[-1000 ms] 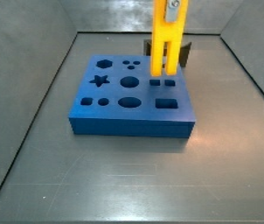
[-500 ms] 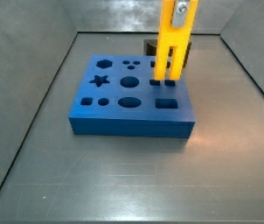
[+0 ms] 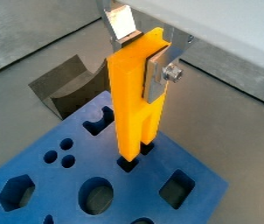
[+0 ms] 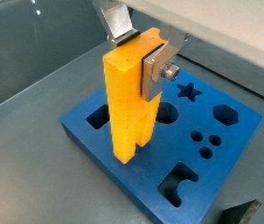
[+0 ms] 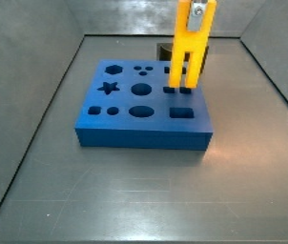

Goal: Insert the double-square object.

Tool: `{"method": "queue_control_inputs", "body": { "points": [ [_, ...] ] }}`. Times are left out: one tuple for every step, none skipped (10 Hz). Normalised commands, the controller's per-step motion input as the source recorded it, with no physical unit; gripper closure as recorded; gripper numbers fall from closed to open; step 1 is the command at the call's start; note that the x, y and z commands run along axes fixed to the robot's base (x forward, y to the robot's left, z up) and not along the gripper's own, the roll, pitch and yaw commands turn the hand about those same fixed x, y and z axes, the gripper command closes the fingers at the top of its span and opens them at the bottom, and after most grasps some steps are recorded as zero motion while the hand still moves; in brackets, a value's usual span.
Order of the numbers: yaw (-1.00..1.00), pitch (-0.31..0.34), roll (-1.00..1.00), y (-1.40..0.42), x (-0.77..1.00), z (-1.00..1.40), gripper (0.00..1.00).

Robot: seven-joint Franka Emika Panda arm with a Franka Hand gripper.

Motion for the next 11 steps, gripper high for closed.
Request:
{"method": "queue_control_inputs", "body": {
  "points": [
    [0.0, -0.023, -0.17, 0.0, 0.0, -0.1, 1.0],
    [0.0, -0.044, -0.17, 0.0, 0.0, -0.11, 1.0],
    [0.0, -0.057, -0.11, -0.03, 0.06, -0.13, 1.0],
    [0.0, -0.061, -0.08, -0.02, 0.06, -0.18, 1.0],
    [0.0, -0.06, -0.07, -0.02, 0.0, -0.17, 1.0],
    [0.0, -0.059, -0.05, 0.0, -0.11, -0.11, 1.0],
    [0.0, -0.059, -0.07, 0.0, -0.27, 0.0, 1.0],
    [0.0, -0.071, -0.08, 0.0, -0.3, 0.0, 1.0],
    [0.0, -0.089, -0.06, 0.0, -0.25, 0.0, 1.0],
    [0.0, -0.05, -0.03, -0.02, 0.0, -0.05, 1.0],
    [0.0, -0.024, 0.0, -0.02, 0.05, -0.19, 1.0]
  ]
}}
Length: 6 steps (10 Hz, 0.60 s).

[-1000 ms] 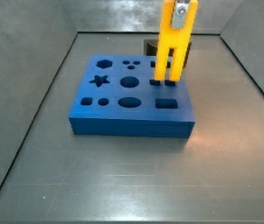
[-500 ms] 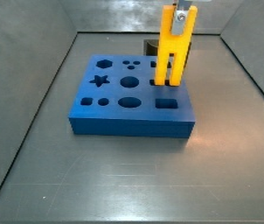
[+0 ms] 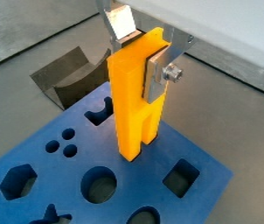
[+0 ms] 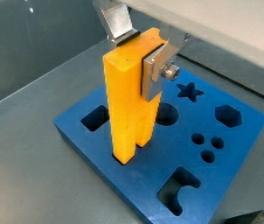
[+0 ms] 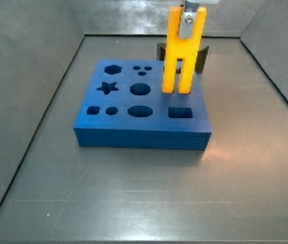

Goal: Insert the double-square object.

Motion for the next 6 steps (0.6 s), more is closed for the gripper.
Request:
{"method": "queue_control_inputs", "body": {
  "points": [
    [0.0, -0.029, 0.0, -0.04, 0.08, -0.27, 1.0],
    [0.0, -0.061, 0.0, -0.05, 0.07, -0.4, 1.0],
    [0.0, -0.089, 0.02, -0.04, 0.1, -0.56, 1.0],
    [0.0, -0.081, 0.06, -0.03, 0.07, -0.56, 1.0],
    [0.0, -0.039, 0.11, -0.01, 0.06, -0.53, 1.0],
    [0.0, -0.023, 0.13, 0.0, 0.01, -0.51, 1.0]
  ]
}}
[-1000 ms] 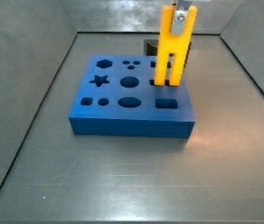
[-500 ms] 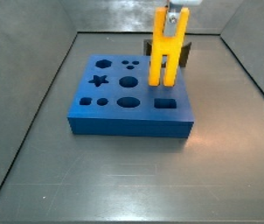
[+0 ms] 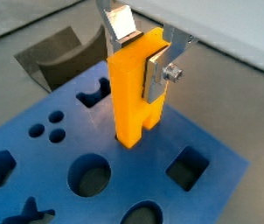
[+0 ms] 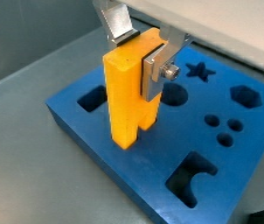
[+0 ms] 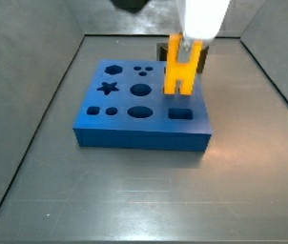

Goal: Insert the double-square object.

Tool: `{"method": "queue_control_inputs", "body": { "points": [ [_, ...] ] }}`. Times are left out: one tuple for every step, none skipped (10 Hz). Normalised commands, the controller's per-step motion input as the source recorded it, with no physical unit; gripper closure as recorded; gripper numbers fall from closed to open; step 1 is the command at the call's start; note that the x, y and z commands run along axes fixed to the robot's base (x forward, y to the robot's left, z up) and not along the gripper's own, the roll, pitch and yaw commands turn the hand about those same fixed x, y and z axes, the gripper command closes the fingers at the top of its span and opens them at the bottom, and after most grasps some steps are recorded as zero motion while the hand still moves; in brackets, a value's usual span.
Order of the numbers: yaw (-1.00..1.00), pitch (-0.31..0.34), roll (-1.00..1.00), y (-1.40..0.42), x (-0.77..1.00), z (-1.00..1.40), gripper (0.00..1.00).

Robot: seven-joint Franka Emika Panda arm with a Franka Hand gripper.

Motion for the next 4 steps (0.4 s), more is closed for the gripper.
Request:
{"method": "queue_control_inputs", "body": {
  "points": [
    [0.0, -0.031, 0.11, 0.0, 0.01, -0.5, 1.0],
    [0.0, -0.05, 0.09, 0.0, 0.0, -0.42, 1.0],
    [0.0, 0.0, 0.01, 0.0, 0.0, -0.04, 1.0],
    [0.0, 0.0, 0.0, 0.0, 0.0, 0.0, 1.0]
  ]
}}
